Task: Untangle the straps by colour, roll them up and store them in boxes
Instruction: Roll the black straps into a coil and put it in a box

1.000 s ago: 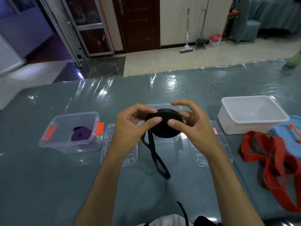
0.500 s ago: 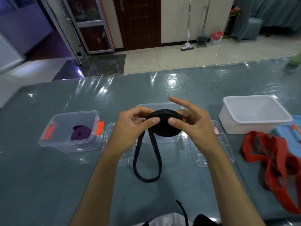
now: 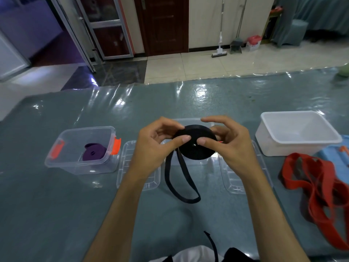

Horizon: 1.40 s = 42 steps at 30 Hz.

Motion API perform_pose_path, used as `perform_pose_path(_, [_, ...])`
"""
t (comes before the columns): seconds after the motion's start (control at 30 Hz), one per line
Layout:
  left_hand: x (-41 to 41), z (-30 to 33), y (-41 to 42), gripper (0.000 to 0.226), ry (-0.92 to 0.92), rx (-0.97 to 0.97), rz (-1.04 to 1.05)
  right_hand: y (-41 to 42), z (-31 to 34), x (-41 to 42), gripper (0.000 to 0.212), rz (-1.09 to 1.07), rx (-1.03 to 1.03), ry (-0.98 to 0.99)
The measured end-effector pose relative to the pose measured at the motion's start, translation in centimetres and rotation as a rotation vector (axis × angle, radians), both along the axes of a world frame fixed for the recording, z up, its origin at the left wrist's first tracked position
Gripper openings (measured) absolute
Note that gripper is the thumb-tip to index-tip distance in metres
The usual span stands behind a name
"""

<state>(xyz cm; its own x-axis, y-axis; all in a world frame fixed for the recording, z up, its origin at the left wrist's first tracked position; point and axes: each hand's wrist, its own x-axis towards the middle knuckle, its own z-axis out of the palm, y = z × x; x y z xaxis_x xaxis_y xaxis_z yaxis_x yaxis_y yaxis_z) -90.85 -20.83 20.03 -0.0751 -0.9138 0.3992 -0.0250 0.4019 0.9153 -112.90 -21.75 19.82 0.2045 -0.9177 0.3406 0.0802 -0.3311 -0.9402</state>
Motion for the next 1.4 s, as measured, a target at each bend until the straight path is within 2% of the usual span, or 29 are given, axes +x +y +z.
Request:
perform_pose_path(0.17, [0.7, 0.0, -0.7, 0.038, -0.005, 0.09, -0.15, -0.1, -0.6, -0.2, 0.032, -0.145, -0.07, -0.072])
perform_pose_path(0.33, [0.1, -0.6, -0.9, 0.03, -0.031, 0.02, -0.013, -0.2, -0.6, -0.5, 0.039, 0.027, 0.022, 0.016])
perform_pose_path(0.43, [0.0, -1.3, -0.7, 0.031, 0.049, 0.062, -0.057, -0.1, -0.7, -0.5, 0.043, -0.017, -0.042, 0.029])
perform_pose_path(0.53, [0.2, -1.5, -0.8, 0.036, 0.065, 0.107, -0.139, -0.1, -1.1, -0.3, 0.036, -0.08, -0.036, 0.009])
perform_pose_path(0.63, [0.2, -1.2, -1.0, 0.03, 0.045, 0.094, -0.052, -0.3, -1.3, -0.1, 0.038, -0.041, 0.038, 0.017])
perform_pose_path(0.73, [0.0, -1.2, -1.0, 0.024, 0.059, 0.072, 0.024, -0.5, -1.0, -0.2, 0.046, 0.034, -0.015, 0.076])
perform_pose_path(0.83, [0.2, -1.4, -0.7, 0.025, 0.097, 0.126, -0.08, -0.2, -0.8, -0.5, 0.041, -0.02, -0.071, 0.081])
perform_pose_path(0.93, [0.9, -1.2, -0.7, 0.033, 0.022, 0.138, -0.177, -0.2, -1.1, -0.5, 0.034, -0.061, -0.028, 0.063])
perform_pose_path(1.03, [1.0, -0.8, -0.8, 0.029, -0.043, 0.087, -0.133, -0.5, -1.3, -0.6, 0.038, 0.032, 0.01, 0.107])
perform_pose_path(1.13, [0.5, -0.8, -0.5, 0.024, -0.026, 0.065, -0.057, -0.5, -1.0, -0.7, 0.048, 0.078, -0.028, 0.208])
perform_pose_path(1.3, [0.5, -1.0, -0.3, 0.027, 0.002, 0.101, -0.113, -0.1, -1.0, -0.8, 0.041, 0.0, -0.046, 0.156])
perform_pose_path(1.4, [0.7, -0.7, -0.1, 0.026, -0.036, 0.091, -0.077, -0.1, -1.1, -0.7, 0.039, 0.057, 0.025, 0.145])
